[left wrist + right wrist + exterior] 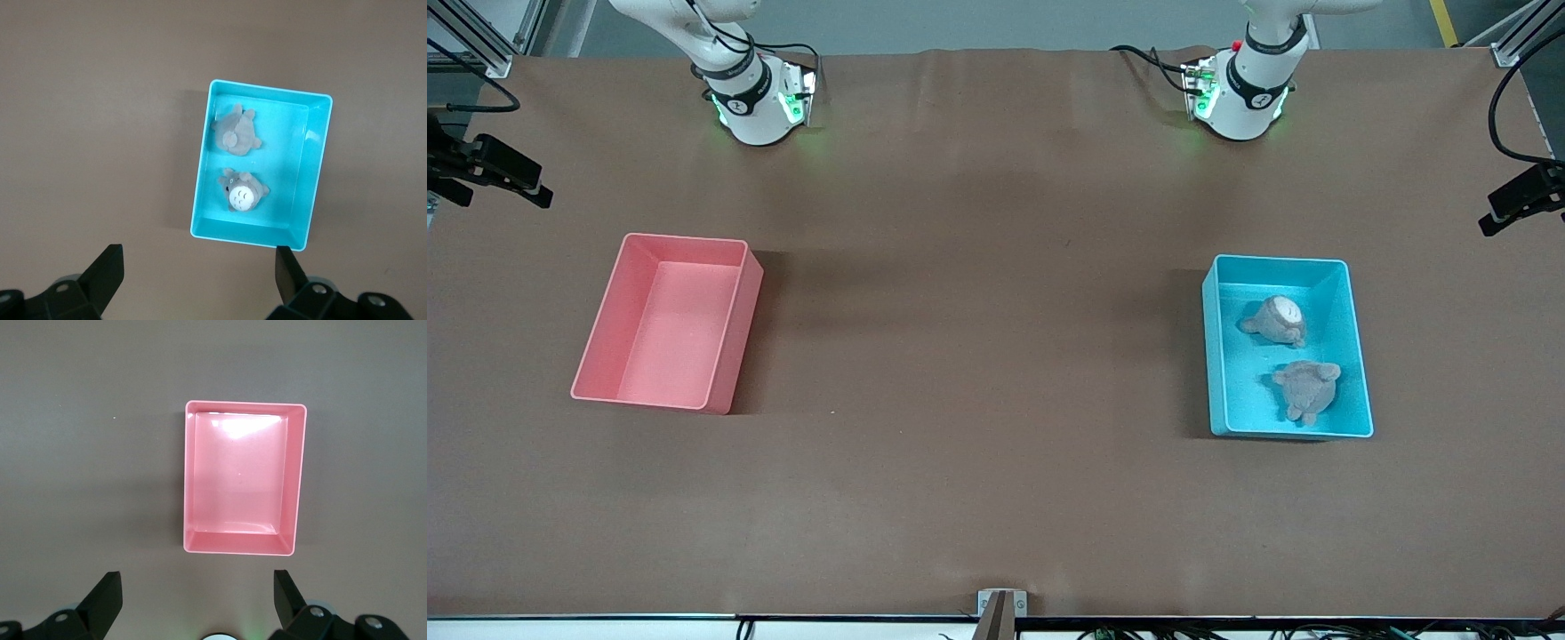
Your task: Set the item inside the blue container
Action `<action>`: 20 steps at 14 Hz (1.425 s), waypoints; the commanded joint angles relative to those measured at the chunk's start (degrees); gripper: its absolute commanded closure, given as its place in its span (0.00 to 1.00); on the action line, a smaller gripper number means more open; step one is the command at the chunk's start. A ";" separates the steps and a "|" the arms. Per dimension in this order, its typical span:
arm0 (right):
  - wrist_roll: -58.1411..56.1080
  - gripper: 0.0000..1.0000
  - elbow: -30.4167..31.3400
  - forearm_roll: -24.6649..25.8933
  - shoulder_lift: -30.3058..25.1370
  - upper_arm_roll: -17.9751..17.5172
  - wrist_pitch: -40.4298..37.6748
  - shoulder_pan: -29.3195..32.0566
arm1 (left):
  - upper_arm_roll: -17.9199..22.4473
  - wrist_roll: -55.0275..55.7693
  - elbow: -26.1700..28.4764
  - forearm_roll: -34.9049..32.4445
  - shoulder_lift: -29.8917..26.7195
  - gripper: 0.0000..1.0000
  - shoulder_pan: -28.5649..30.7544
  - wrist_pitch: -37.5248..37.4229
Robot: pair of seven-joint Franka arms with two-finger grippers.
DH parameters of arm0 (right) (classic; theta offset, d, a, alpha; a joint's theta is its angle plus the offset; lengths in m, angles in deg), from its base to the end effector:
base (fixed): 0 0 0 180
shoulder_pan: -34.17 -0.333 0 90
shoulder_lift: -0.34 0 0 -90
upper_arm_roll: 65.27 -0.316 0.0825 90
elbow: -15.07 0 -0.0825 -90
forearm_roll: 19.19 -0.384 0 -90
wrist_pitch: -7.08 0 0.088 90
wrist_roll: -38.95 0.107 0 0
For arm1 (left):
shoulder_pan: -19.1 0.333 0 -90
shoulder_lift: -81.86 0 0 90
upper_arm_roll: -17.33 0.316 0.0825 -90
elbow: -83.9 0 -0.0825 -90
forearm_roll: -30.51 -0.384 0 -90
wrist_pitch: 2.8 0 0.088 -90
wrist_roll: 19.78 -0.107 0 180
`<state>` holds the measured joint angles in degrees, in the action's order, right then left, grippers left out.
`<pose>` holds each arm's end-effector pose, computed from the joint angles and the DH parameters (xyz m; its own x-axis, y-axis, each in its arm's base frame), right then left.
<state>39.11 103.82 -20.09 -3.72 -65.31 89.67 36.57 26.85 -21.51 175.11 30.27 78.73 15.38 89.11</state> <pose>0.5183 -0.0195 0.6616 0.9984 -0.0419 -0.0367 -0.0425 -0.9990 -0.0155 0.5382 0.0578 0.6470 0.9953 0.0710 0.0662 0.0709 -0.9975 0.0028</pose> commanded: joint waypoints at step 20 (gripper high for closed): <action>-0.16 0.00 0.36 0.02 -0.08 -0.14 0.56 0.07 | -3.72 4.02 -3.33 1.12 0.84 0.00 -0.85 -0.51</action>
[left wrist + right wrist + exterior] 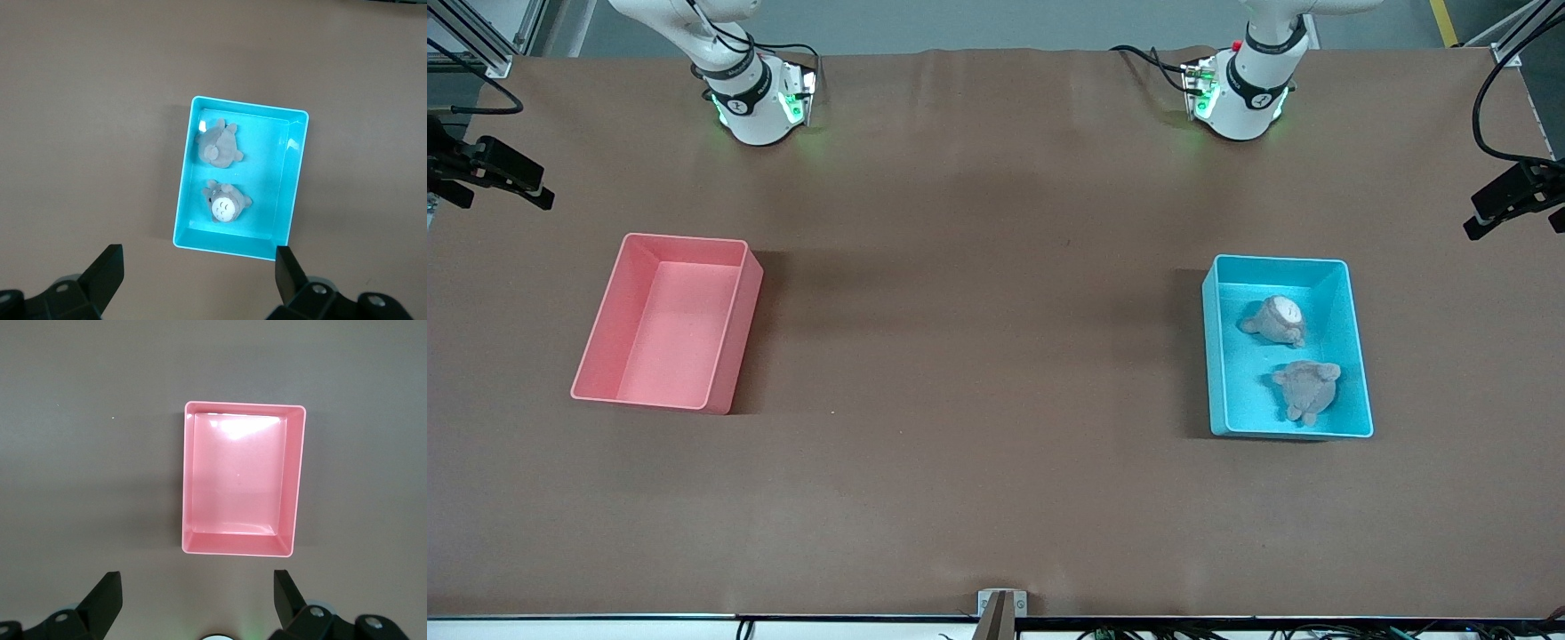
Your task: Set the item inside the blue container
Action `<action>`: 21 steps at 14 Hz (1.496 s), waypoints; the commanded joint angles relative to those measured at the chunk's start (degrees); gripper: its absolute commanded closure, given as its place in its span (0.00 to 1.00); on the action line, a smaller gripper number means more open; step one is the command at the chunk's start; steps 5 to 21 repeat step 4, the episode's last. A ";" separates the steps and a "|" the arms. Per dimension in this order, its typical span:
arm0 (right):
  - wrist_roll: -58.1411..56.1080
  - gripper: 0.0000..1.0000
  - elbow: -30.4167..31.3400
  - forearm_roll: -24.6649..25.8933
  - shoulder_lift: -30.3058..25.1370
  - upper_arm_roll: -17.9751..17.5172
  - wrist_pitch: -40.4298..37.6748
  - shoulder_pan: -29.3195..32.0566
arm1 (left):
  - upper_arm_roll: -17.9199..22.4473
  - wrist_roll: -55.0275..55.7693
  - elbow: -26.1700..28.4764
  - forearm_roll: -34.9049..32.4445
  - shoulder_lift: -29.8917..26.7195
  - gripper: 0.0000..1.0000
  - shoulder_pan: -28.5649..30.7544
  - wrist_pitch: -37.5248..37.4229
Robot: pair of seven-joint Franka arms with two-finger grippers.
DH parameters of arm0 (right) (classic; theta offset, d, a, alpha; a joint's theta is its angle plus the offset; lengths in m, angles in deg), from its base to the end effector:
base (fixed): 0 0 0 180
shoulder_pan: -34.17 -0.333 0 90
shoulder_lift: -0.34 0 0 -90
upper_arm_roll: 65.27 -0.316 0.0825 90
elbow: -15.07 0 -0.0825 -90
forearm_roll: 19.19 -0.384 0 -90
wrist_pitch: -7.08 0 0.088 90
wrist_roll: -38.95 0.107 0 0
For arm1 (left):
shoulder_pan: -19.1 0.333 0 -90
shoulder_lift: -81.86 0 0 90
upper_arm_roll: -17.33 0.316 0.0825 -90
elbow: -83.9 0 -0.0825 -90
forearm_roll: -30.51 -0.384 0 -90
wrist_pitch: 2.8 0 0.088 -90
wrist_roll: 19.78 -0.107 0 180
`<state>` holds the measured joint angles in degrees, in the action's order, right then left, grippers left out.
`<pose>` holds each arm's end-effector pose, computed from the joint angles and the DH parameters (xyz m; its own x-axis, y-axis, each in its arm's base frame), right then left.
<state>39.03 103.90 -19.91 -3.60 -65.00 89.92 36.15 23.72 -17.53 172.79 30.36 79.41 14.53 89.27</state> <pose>0.5195 -0.0190 0.6602 0.9986 -0.0390 -0.0358 -0.0395 -0.9991 -0.0128 0.5449 0.0191 0.6604 0.9927 0.0711 0.0977 0.0708 -0.9975 0.0060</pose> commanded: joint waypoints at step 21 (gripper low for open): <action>-1.21 0.00 0.29 0.37 -0.11 -0.62 0.66 0.13 | -0.68 0.04 -1.00 1.03 -0.18 0.00 0.09 -0.66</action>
